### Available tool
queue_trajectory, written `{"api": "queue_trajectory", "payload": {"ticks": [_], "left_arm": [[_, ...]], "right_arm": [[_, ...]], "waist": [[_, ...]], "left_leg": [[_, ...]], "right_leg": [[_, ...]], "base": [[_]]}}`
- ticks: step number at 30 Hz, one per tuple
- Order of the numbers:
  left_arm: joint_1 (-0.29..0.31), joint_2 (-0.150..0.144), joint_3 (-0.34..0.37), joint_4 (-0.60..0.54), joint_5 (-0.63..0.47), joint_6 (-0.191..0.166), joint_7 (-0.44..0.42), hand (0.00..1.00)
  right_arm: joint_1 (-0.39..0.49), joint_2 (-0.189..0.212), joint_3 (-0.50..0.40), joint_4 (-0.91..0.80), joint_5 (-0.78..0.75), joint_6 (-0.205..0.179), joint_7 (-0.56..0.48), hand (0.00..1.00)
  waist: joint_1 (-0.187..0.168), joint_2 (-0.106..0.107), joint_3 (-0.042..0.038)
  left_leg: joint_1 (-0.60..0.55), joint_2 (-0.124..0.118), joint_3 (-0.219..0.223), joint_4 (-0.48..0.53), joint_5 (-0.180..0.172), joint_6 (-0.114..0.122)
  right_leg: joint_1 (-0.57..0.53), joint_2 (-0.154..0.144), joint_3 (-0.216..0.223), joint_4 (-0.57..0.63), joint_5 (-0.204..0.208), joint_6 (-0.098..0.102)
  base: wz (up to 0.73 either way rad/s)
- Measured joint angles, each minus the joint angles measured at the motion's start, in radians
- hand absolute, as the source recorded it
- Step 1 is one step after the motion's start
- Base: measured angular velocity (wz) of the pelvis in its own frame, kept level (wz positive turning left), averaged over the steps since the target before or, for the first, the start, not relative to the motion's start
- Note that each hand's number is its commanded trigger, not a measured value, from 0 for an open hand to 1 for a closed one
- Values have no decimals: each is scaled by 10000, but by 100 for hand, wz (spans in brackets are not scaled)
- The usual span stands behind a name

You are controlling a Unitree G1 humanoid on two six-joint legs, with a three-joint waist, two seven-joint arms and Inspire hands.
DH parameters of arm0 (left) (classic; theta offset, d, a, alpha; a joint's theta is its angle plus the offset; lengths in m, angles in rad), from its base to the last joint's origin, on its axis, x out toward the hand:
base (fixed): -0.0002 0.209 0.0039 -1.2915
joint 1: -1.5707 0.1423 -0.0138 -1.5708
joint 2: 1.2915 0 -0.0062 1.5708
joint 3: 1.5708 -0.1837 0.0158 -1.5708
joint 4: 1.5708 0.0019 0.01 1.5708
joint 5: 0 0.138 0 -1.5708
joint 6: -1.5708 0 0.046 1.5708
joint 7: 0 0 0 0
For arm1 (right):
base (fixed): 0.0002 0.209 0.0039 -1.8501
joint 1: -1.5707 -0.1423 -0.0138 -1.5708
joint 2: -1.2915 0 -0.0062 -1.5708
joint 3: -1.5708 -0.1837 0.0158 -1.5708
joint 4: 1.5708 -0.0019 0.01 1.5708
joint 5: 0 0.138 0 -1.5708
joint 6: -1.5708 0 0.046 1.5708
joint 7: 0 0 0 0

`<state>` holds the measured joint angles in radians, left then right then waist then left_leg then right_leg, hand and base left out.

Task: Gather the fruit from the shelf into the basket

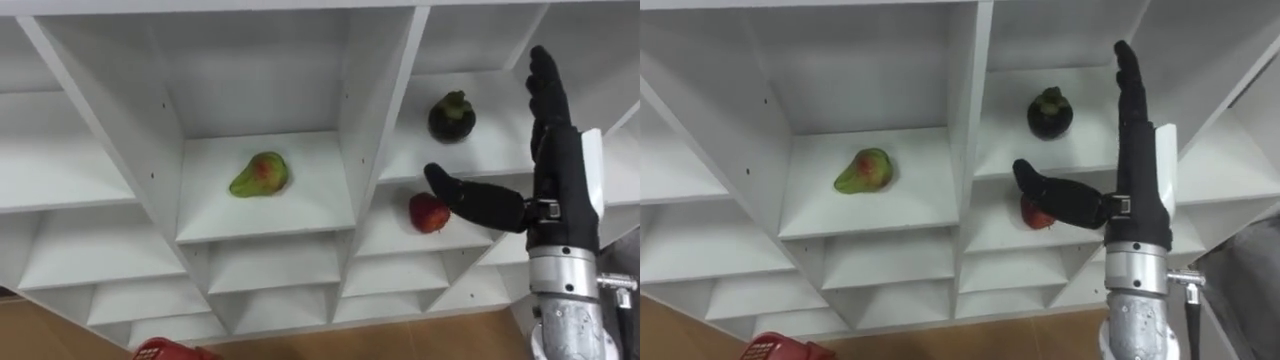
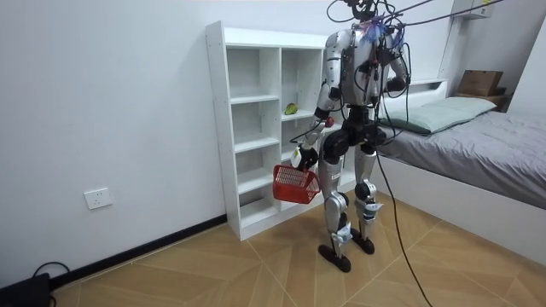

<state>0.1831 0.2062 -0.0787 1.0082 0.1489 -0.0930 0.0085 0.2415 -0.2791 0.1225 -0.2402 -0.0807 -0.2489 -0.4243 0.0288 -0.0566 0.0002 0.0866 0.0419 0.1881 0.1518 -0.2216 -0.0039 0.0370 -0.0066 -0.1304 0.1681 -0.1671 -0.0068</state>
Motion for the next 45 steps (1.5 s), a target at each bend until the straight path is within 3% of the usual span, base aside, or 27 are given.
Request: {"api": "queue_trajectory", "payload": {"ticks": [4, 9, 13, 18, 30, 36, 45], "left_arm": [[63, 42, -5, -187, 5, -7, -10, 100], [165, 44, -4, -465, 216, -4, 60, 100], [223, 46, -2, -465, 218, 7, 150, 100], [291, 90, 22, -544, 260, 116, 175, 100], [484, 70, 365, -735, 607, 295, 323, 100], [633, 76, 383, -733, 612, 362, 429, 100], [687, 52, 666, -836, 1008, 487, 442, 100]], "right_arm": [[-267, -1, -130, 88, 61, -5, 38, 0], [-742, -22, -273, 933, 408, -9, 300, 0], [-851, -34, -277, 1196, 933, 13, 460, 0], [-1041, -421, -371, 1637, 1353, 252, 755, 0], [-1843, -489, -717, 2283, 1694, 770, 1808, 0], [-2438, -489, -739, 2753, 1932, 824, 1883, 0], [-2967, -488, -761, 3131, 1842, 900, 1986, 0]], "waist": [[11, -48, 66], [35, -67, 57], [30, 41, 39], [-5, 51, 34], [25, -89, 20], [33, -288, 85], [65, -441, 1]], "left_leg": [[124, -9, -17, -7, 0, 0], [120, -23, -22, 14, 0, 0], [108, -16, -77, 24, 0, 0], [105, -30, -242, 31, 6, -6], [102, -22, -325, 87, 12, -9], [93, -21, -369, 132, 20, -9], [-50, -29, -540, 178, 24, -13]], "right_leg": [[158, -19, -83, -27, -1, 1], [171, -39, -102, -3, -1, 1], [202, -36, -120, 21, 5, -8], [279, -48, -267, 3, 5, -8], [316, -90, -638, -2, 5, -7], [346, -103, -670, 8, 5, -7], [355, -102, -850, 6, 6, -10]], "base": [[2], [1], [1], [9], [3], [0], [6]]}}
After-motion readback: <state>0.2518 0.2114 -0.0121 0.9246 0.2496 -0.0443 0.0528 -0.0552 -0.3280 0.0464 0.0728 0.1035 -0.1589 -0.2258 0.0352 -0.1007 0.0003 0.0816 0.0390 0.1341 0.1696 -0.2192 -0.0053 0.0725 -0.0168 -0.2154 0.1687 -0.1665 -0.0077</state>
